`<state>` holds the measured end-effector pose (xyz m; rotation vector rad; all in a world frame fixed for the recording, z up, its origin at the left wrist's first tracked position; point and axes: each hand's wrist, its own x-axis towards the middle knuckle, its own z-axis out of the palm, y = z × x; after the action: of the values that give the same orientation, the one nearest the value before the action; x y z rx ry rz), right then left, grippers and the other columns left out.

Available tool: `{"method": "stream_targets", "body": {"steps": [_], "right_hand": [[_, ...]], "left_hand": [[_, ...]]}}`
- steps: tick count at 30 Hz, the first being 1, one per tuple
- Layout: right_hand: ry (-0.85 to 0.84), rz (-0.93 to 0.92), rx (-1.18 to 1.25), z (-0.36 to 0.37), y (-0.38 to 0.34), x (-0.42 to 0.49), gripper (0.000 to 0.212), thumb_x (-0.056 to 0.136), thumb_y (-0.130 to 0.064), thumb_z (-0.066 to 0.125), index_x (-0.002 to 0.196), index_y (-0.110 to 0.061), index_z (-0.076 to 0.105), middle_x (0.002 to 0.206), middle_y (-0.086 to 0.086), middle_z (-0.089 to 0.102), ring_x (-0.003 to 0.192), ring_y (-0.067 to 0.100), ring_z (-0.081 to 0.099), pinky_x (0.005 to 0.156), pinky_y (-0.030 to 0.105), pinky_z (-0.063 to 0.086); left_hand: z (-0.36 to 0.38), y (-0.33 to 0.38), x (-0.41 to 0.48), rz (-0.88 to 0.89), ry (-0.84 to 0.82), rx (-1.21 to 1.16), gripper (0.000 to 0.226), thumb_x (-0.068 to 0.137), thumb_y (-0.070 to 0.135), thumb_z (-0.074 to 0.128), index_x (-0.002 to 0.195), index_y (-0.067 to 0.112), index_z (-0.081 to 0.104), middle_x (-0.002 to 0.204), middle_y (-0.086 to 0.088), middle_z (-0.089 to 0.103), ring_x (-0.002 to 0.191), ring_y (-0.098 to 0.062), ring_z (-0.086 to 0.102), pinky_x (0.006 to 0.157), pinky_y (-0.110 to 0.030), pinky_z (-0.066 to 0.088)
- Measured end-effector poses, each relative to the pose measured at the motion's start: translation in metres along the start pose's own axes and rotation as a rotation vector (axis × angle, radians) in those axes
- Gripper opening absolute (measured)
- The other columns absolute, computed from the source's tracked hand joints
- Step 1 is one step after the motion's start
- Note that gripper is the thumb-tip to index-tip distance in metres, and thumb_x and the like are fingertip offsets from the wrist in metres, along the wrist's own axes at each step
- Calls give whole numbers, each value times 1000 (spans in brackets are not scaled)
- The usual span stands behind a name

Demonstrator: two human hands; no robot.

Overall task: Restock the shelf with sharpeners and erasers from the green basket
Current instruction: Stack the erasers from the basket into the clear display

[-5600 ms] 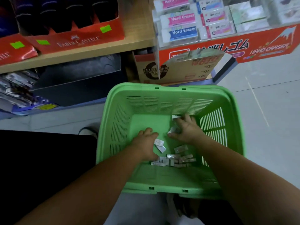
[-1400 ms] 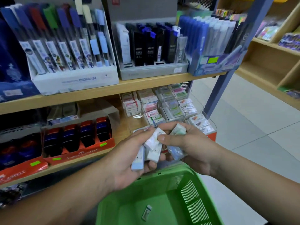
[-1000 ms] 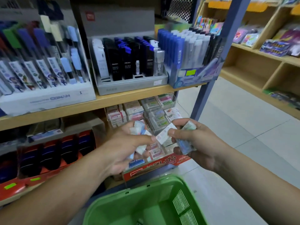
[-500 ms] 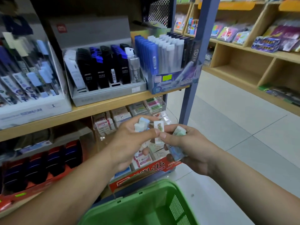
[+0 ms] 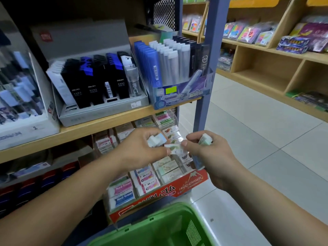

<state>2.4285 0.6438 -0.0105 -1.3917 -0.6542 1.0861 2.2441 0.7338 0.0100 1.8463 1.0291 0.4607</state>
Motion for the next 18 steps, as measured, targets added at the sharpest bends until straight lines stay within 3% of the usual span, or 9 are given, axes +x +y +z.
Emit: {"method": "stream_targets", "body": {"steps": [2, 4, 7, 13, 14, 16, 18], "right_hand": [[96, -18, 53, -4, 1, 5, 16, 87, -8, 82, 96, -4, 70, 71, 2, 73, 64, 19, 73, 55, 32, 57], [178, -18, 93, -10, 1, 9, 13, 87, -8, 82, 93, -7, 70, 67, -1, 70, 60, 17, 69, 54, 32, 56], [226, -18, 73, -18, 3, 12, 11, 88, -8, 82, 92, -8, 72, 72, -1, 68, 62, 14, 65, 57, 35, 57], [174, -8, 90, -20, 8, 13, 11, 89, -7, 80, 94, -7, 71, 65, -3, 69, 56, 14, 70, 56, 34, 57], [155, -5, 96, -19, 9, 12, 11, 89, -7, 80, 94, -7, 70, 62, -5, 69, 54, 13, 70, 54, 33, 57], [112, -3, 82, -16, 8, 11, 11, 89, -9, 80, 95, -7, 71, 64, -4, 71, 58, 14, 73, 54, 33, 58], [68, -15, 49, -14, 7, 10, 12, 89, -11, 81, 96, -8, 73, 77, 3, 75, 67, 21, 75, 60, 38, 62]], "left_hand": [[0, 3, 17, -27, 123, 66, 17, 88, 24, 81, 97, 16, 69, 77, 1, 67, 57, -5, 55, 47, -17, 40], [1, 6, 37, -78, 174, 210, 29, 88, 33, 79, 111, 23, 65, 94, 6, 66, 76, -9, 60, 56, -18, 43], [9, 7, 61, -134, 135, 341, 47, 88, 30, 79, 130, 23, 61, 113, 6, 60, 100, -16, 60, 84, -24, 49], [23, 7, 71, -154, 47, 505, 57, 91, 33, 77, 142, 19, 58, 144, -2, 54, 134, -21, 51, 104, -24, 41], [23, 9, 71, -145, 51, 504, 56, 90, 36, 78, 141, 21, 59, 145, -1, 54, 133, -20, 52, 104, -24, 41], [21, 12, 64, -86, 86, 441, 37, 90, 38, 77, 122, 24, 68, 124, 3, 68, 115, -19, 65, 97, -27, 51], [19, 11, 53, -88, 52, 176, 23, 92, 34, 76, 112, 24, 71, 103, 1, 74, 95, -17, 70, 73, -32, 57]]}}
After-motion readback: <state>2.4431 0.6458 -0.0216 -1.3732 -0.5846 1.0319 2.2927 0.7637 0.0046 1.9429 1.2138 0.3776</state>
